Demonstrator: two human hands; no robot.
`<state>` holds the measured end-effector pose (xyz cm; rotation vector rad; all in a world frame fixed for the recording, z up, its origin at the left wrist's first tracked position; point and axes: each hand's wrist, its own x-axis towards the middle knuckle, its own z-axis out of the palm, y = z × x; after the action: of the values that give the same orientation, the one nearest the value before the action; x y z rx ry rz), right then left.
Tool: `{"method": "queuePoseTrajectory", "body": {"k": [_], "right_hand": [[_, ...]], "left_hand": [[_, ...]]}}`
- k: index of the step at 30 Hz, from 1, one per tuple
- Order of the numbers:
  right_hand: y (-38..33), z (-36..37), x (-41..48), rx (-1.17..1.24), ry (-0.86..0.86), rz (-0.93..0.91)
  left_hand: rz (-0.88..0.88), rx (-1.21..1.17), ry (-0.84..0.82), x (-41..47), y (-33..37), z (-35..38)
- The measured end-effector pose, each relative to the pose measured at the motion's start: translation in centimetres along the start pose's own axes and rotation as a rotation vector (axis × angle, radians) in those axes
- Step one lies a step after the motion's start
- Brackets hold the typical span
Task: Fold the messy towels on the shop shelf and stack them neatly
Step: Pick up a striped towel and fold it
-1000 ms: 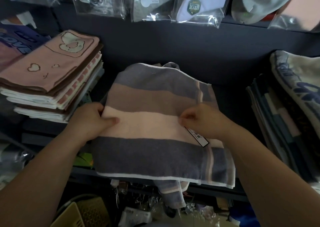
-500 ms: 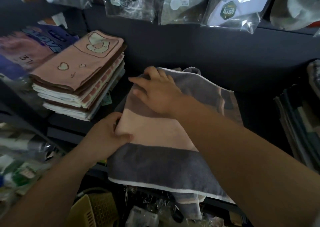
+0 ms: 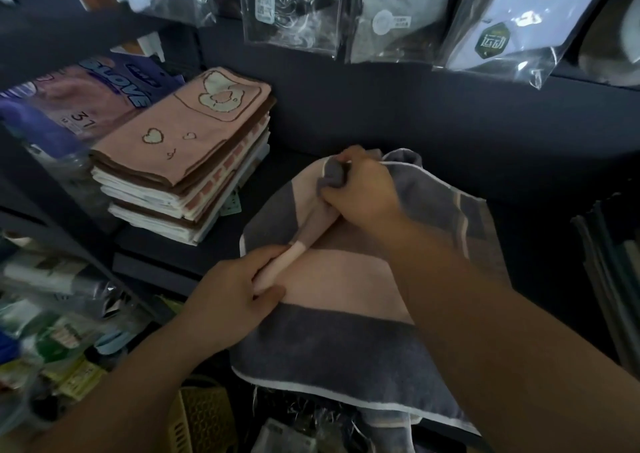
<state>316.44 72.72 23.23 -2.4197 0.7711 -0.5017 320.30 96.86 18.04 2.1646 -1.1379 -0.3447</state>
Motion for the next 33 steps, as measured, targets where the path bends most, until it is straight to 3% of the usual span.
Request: {"method": "queuePoseTrajectory", "body": {"k": [2, 5, 10, 14, 17, 21, 27, 29, 31, 33], "right_hand": [[1.1, -0.6, -0.5, 0.207, -0.063, 0.03], [1.3, -1.1, 0.5, 0.263, -0.177, 0.094], [0.0, -0.8, 3.2, 0.04, -0.048, -0.013], [-1.8, -1.3, 4.1, -0.153, -0.272, -0.06], [-1.7, -1.4, 4.5, -0.264, -0.314, -0.012], [-0.5, -2.7, 4.3, -0.1, -0.328, 0.004], [-0.9, -3.9, 4.4, 0.549, -0.177, 0.223], [-1.6, -3.5, 4.4, 0.697, -0.16, 0.221], [-1.6, -2.2, 4.4, 0.692, -0.132, 0.149], [-1.1, -0.8, 3.8, 0.435, -0.1, 0.053]], "left_hand": [[-0.013, -0.016, -0.007, 0.2, 0.0, 0.0], [-0.019, -0.005, -0.033, 0.4, 0.1, -0.1], [-0.019, -0.001, -0.056, 0.5, 0.6, -0.1], [0.015, -0.013, -0.067, 0.4, 0.6, 0.0], [0.006, -0.034, -0.05, 0.3, 0.5, -0.1], [-0.016, -0.055, -0.019, 0.1, 0.8, -0.2], [-0.087, -0.083, -0.035, 0.3, 1.3, -0.4], [-0.136, -0.112, -0.034, 0.2, 1.4, -0.7], [-0.183, -0.125, -0.008, 0.0, 1.5, -0.8], [-0.224, -0.147, 0.02, -0.6, 1.4, -0.7]]}}
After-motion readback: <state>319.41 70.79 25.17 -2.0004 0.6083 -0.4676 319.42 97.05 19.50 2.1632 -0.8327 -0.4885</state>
